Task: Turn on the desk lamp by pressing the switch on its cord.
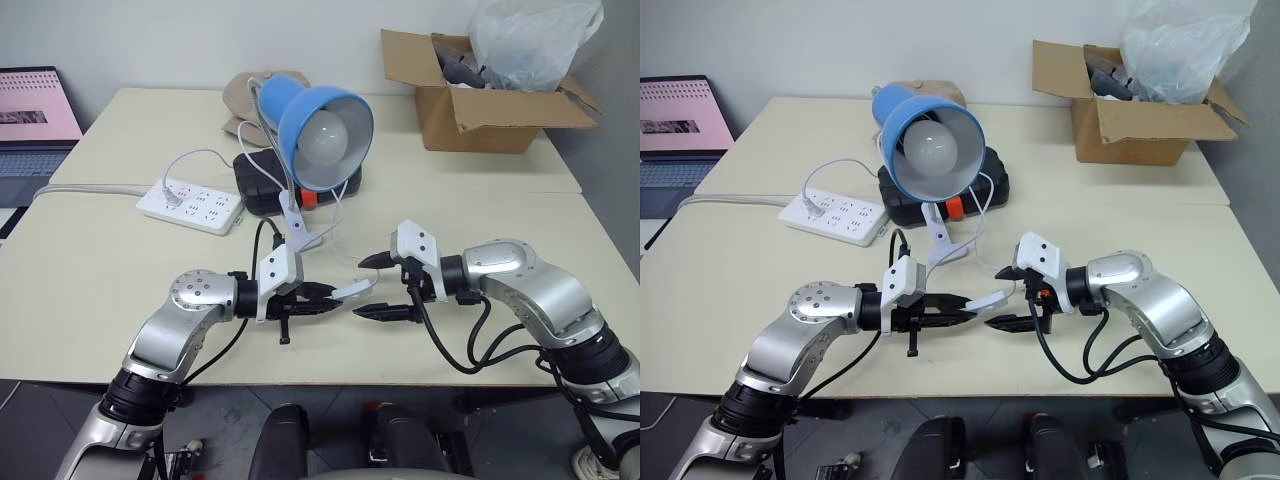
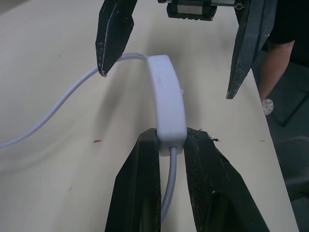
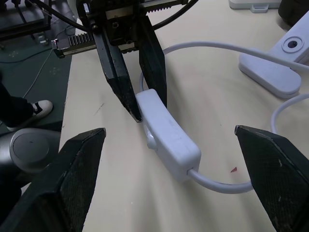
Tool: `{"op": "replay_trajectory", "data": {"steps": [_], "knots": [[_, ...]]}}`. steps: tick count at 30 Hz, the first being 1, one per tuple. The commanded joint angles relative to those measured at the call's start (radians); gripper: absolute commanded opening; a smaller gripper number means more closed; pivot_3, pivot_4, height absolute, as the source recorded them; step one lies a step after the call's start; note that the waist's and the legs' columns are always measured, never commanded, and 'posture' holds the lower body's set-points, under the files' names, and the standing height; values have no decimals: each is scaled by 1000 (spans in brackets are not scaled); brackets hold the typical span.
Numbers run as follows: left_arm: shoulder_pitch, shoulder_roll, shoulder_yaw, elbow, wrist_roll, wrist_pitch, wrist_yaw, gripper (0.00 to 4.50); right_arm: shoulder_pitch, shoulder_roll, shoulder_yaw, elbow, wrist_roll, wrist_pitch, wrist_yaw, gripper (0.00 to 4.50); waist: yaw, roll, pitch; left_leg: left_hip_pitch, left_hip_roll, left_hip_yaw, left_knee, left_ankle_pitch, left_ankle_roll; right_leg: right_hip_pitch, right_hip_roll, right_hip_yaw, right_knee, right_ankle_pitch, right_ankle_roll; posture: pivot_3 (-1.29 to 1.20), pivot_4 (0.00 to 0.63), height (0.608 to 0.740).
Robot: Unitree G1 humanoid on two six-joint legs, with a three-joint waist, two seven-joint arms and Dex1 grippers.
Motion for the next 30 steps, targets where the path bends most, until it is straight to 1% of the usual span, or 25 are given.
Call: {"op": "replay_trajectory", "data": {"steps": [1, 3, 5, 10, 11, 12, 16, 20, 30], "knots": [[-22, -9, -5, -13, 4, -21, 3, 390, -4, -4, -12, -17, -18, -22, 12, 4317, 0, 0, 0, 0, 0, 0, 0, 0, 0, 0, 0, 0, 0, 0, 0, 0, 150, 740], [-24, -12, -6, -10, 7, -23, 2, 390, -2, 0, -9, -18, -26, -23, 12, 4023, 0, 0, 0, 0, 0, 0, 0, 0, 0, 0, 0, 0, 0, 0, 0, 0, 150, 740], [-28, -19, -8, -8, 9, -25, 5, 390, -1, 1, 1, -15, -44, -34, 13, 3480, 0, 0, 0, 0, 0, 0, 0, 0, 0, 0, 0, 0, 0, 0, 0, 0, 150, 740], [-35, -27, -6, -3, 15, -27, 5, 390, -2, -5, 17, 4, -83, -69, 27, 2333, 0, 0, 0, 0, 0, 0, 0, 0, 0, 0, 0, 0, 0, 0, 0, 0, 150, 740], [-36, -28, -6, -2, 16, -28, 6, 390, -3, -6, 18, 7, -89, -77, 31, 2011, 0, 0, 0, 0, 0, 0, 0, 0, 0, 0, 0, 0, 0, 0, 0, 0, 150, 740], [-37, -28, -6, -1, 17, -29, 6, 390, -3, -8, 20, 11, -95, -83, 35, 1909, 0, 0, 0, 0, 0, 0, 0, 0, 0, 0, 0, 0, 0, 0, 0, 0, 150, 740], [-45, -33, -1, 4, 17, -30, 10, 388, -6, -10, 25, 18, -115, -114, 58, 1060, 0, 0, 0, 0, 0, 0, 0, 0, 0, 0, 0, 0, 0, 0, 0, 0, 150, 740], [-48, -31, 4, 8, 21, -35, 5, 388, -9, -8, 20, 27, -120, -131, 79, 794, 0, 0, 0, 0, 0, 0, 0, 0, 0, 0, 0, 0, 0, 0, 0, 0, 150, 740], [-52, -34, 2, 10, 31, -46, 1, 388, -20, 13, 1, 47, -117, -141, 99, 678, 0, 0, 0, 0, 0, 0, 0, 0, 0, 0, 0, 0, 0, 0, 0, 0, 150, 740]]}}
